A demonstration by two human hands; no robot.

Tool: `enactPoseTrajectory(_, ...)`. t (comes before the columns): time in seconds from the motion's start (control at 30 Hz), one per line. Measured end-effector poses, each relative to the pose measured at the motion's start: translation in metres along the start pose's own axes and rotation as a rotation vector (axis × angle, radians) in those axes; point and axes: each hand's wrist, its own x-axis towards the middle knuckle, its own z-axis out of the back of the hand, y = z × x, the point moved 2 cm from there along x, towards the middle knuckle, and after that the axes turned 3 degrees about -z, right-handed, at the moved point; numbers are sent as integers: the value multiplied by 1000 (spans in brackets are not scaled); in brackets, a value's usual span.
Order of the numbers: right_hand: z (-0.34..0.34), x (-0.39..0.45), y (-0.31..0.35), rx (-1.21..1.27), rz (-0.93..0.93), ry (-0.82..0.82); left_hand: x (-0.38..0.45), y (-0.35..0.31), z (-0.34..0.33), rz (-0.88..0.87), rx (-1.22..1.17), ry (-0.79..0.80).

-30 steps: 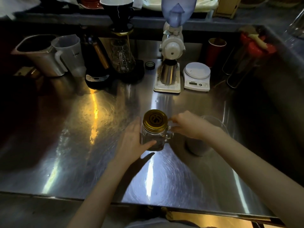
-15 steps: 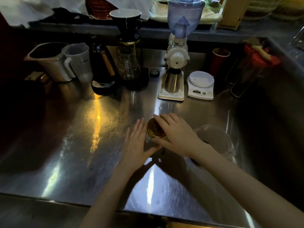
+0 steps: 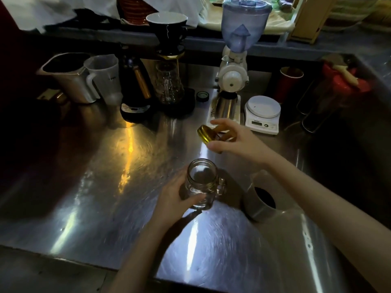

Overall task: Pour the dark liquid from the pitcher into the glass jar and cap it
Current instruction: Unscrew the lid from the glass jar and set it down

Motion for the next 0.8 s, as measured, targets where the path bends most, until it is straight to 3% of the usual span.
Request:
enactPoseTrajectory(0.33,22,40,-55,-230,-198,332,8,14,2,102,-76,-32)
enactPoseTrajectory(0.5,19,45,-88,-48,-279,480,9,15,1,103,-93,-41)
enactPoseTrajectory(0.63,13,48,-107,-85,-273,515,9,11,3,80,-70,-57)
enactPoseTrajectory(0.8,9,45,-116,-423,-118,447,9,11,2,103,-91,-51)
